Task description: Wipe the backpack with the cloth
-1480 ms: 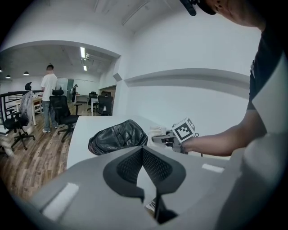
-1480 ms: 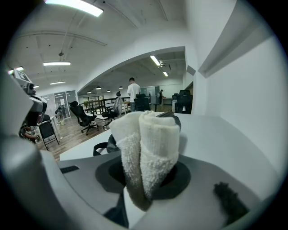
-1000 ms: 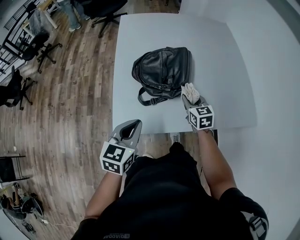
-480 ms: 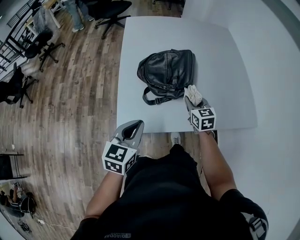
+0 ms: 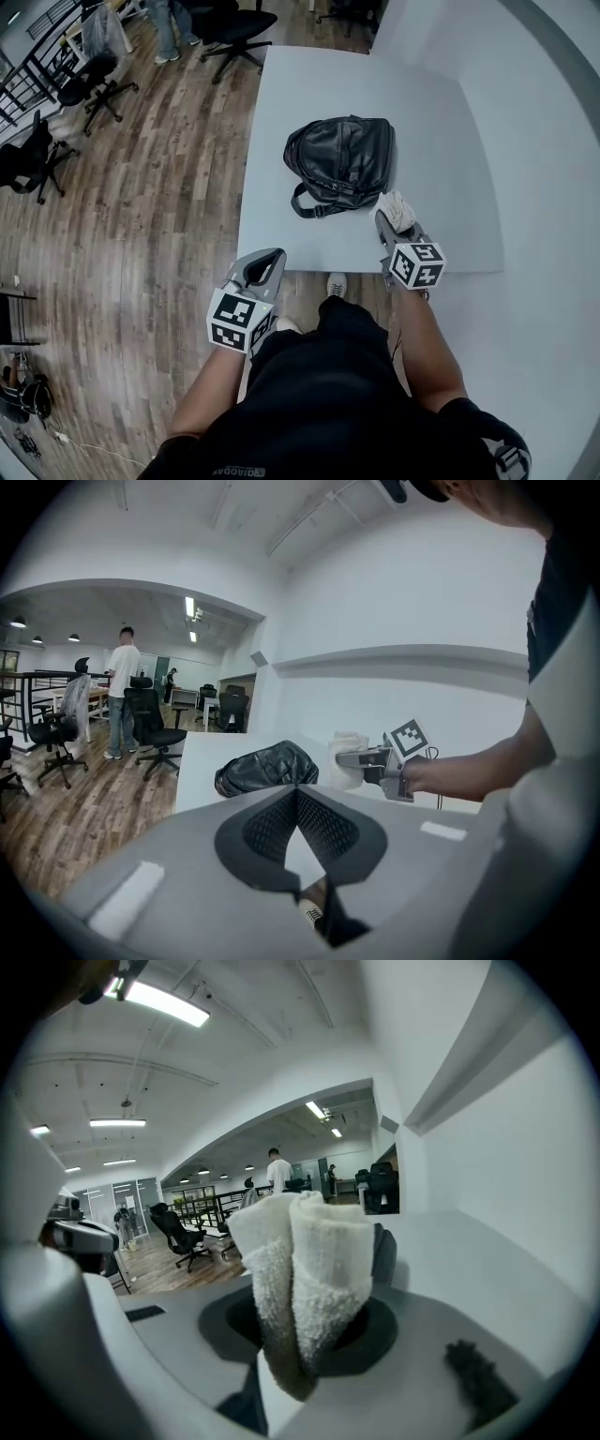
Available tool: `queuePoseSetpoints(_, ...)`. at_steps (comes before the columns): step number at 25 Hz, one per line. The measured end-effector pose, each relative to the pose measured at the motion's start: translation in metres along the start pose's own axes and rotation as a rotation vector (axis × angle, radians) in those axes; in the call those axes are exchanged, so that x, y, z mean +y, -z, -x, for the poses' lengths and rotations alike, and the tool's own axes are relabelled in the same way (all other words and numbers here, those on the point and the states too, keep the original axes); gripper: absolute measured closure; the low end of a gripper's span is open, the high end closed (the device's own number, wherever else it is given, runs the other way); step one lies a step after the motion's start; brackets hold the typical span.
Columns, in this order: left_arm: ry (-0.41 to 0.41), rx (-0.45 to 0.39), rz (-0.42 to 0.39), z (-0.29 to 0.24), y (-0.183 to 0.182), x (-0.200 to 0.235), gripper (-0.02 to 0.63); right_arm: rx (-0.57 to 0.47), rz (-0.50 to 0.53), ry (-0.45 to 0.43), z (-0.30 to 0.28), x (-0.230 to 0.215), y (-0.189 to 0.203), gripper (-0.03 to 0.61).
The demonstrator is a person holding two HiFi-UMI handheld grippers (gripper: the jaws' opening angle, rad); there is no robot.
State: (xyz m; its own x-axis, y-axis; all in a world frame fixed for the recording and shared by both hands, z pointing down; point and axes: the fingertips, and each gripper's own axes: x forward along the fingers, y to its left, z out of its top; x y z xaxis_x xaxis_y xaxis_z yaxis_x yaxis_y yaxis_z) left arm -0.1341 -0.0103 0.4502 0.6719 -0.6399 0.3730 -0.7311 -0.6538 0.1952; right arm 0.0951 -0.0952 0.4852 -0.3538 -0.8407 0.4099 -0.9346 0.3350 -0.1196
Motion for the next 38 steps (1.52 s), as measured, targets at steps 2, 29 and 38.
queuePoseSetpoints(2, -0.013, -0.004, 0.005, -0.002, 0.000, 0.004, 0.607, -0.005, 0.009, -0.026, -0.005, 0.008, -0.009, 0.477)
queuePoseSetpoints(29, -0.216, 0.033, 0.107, -0.086, -0.018, 0.090, 0.607, 0.011, 0.070, -0.250, -0.283, 0.011, -0.095, 0.477)
queuePoseSetpoints(38, -0.239, 0.087, 0.151, -0.099, 0.001, 0.103, 0.607, 0.048, 0.036, -0.283, -0.325, 0.011, -0.080, 0.477)
